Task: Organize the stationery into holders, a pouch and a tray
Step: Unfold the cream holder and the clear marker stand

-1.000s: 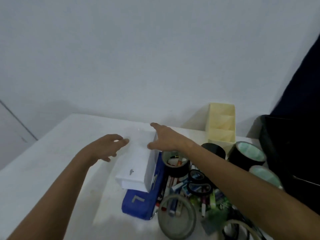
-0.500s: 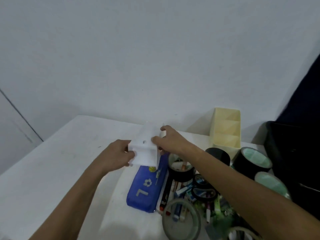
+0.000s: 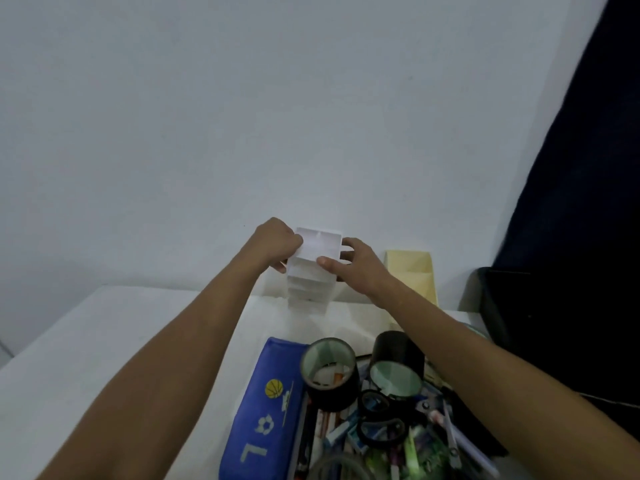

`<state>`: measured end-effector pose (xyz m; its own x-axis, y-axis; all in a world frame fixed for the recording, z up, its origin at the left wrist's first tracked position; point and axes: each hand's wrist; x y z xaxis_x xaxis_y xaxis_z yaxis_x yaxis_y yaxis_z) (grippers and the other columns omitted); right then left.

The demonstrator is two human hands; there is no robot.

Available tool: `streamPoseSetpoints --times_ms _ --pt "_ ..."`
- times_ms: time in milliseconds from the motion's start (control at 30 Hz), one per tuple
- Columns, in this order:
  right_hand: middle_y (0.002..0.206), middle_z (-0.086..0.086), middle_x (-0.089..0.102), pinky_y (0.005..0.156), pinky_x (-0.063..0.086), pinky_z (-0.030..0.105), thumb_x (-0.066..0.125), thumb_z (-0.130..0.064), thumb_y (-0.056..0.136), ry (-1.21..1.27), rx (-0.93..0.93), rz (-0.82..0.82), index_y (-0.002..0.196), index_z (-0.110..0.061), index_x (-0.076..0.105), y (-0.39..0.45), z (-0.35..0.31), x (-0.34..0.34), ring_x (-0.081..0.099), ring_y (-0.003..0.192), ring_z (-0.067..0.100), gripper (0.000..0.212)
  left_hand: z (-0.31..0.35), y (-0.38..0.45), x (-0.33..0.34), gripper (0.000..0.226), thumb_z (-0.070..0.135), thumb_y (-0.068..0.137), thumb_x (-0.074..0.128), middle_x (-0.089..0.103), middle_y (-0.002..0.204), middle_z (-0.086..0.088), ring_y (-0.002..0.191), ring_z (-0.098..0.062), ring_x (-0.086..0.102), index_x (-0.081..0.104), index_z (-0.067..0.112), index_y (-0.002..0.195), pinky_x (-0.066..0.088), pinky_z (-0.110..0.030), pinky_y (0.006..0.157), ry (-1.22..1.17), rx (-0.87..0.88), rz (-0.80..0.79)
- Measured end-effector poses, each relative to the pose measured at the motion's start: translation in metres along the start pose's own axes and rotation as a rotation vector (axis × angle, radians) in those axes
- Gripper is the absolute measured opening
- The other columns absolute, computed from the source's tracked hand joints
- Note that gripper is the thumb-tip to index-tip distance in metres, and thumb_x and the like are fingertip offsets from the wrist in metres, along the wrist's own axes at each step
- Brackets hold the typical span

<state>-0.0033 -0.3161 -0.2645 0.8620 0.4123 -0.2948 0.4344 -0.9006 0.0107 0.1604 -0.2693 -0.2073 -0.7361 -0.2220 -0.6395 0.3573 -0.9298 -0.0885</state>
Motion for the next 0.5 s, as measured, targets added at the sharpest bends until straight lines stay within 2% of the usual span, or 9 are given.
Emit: streamPoseSetpoints --times_ms 133,233,300,400,500 --pt "0.124 0.008 0.062 0.086 0.057 0.042 0.077 -0.04 0.076 -0.055 -0.049 0.059 0.132 -0.012 0.052 0.011 0.0 -0.006 0.061 0.109 0.021 0.067 0.009 0.019 0.003 0.029 0.01 0.083 0.049 0.07 0.085 -0.023 0.074 -0.037 0.071 0.066 -0.01 0.096 0.059 -0.036 0.06 -0.002 -0.028 -0.003" --pt "0.12 0.002 0.064 0.091 0.053 0.038 0.077 -0.025 0.078 -0.127 -0.091 0.076 0.125 -0.014 0.059 0.017 -0.005 -0.011 0.06 0.109 0.017 0.052 0.012 0.03 0.004 0.025 0.01 0.089 0.052 0.064 0.076 -0.017 0.061 -0.029 0.064 0.064 -0.009 0.1 0.057 -0.032 0.054 -0.038 -0.063 -0.002" --pt "0.118 0.001 0.065 0.089 0.052 0.034 0.074 -0.017 0.078 -0.155 -0.102 0.088 0.122 -0.015 0.062 0.022 -0.004 -0.013 0.063 0.106 0.018 0.046 0.011 0.035 0.005 0.024 0.013 0.092 0.053 0.062 0.074 -0.014 0.058 -0.024 0.061 0.065 -0.006 0.1 0.057 -0.031 0.054 -0.074 -0.07 0.011" --pt "0.119 0.0 0.066 0.084 0.05 0.027 0.072 -0.015 0.08 -0.157 -0.106 0.104 0.121 -0.015 0.064 0.029 0.0 -0.014 0.069 0.095 0.018 0.041 0.005 0.043 0.012 0.022 0.019 0.093 0.055 0.066 0.082 -0.016 0.062 -0.024 0.062 0.067 0.001 0.097 0.056 -0.031 0.053 -0.139 -0.069 0.058" --pt "0.112 0.0 0.068 0.08 0.045 0.023 0.073 -0.018 0.081 -0.142 -0.112 0.131 0.119 -0.014 0.066 0.036 0.002 -0.013 0.066 0.099 0.018 0.039 0.0 0.048 0.019 0.019 0.027 0.093 0.057 0.068 0.087 -0.014 0.066 -0.025 0.064 0.066 0.012 0.086 0.053 -0.029 0.05 -0.184 -0.061 0.137"
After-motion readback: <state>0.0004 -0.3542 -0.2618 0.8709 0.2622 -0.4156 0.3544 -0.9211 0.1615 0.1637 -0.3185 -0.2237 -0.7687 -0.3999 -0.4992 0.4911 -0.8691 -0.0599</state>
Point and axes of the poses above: each hand's wrist, its own y-axis towards the middle knuckle, its own x-axis out of the palm, z = x × y
